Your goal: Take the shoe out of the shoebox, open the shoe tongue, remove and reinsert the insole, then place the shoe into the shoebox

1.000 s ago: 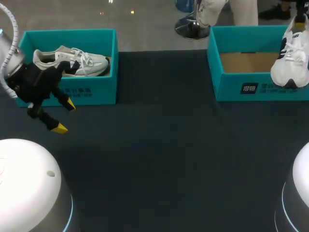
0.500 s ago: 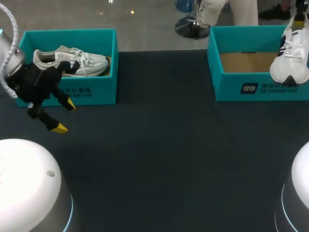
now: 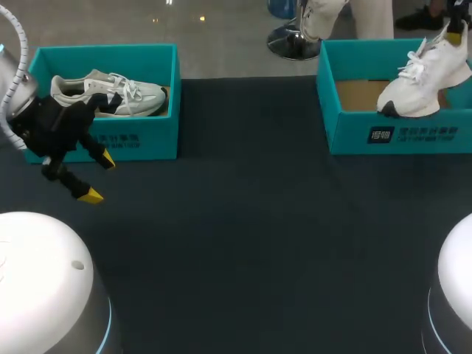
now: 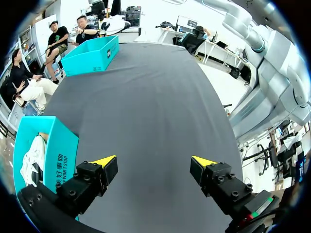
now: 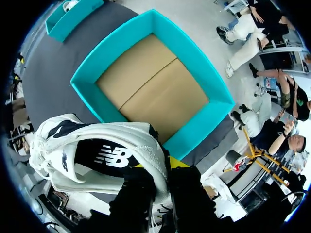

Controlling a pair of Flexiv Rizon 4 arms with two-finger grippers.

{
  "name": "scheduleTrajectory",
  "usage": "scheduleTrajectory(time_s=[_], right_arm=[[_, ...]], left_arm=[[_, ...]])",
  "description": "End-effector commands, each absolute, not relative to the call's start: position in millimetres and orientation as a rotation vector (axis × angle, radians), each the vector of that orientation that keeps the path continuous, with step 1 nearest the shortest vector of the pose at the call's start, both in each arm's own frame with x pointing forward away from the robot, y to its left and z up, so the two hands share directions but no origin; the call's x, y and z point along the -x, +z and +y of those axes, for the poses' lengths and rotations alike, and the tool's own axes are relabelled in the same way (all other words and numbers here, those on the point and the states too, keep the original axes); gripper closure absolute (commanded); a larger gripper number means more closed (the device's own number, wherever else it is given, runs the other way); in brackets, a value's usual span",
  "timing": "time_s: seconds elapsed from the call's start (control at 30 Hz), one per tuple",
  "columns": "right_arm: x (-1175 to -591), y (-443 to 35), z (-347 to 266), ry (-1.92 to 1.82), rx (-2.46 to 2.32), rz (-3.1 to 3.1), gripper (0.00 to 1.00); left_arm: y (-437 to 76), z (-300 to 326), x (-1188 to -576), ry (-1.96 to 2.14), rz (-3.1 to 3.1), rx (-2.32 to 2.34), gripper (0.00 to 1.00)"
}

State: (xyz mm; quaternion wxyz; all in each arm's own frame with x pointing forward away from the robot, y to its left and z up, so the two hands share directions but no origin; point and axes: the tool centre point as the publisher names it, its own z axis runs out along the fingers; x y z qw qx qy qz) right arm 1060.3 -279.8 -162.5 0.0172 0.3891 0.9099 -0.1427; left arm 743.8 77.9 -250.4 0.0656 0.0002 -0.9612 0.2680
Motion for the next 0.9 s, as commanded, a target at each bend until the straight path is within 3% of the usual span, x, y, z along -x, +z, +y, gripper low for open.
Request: scheduleTrajectory(time_s=[0.03, 0.57, 0.9], right_arm=[[-1063.8, -161.1, -278.7, -0.364, -1.545, 2.71, 1.0], [-1045.5, -167.8, -290.2, -0.436, -1.981, 2.316, 1.0], [-1043.0, -167.5, -293.5, -0.503, -1.982, 2.271, 1.0]], left_arm=[[-250.2, 78.0, -743.8, 0.805, -2.9, 0.0, 0.0], [-250.2, 78.0, -743.8, 0.805, -2.9, 0.0, 0.0], [-250.2, 78.0, -743.8, 0.805, -2.9, 0.0, 0.0]])
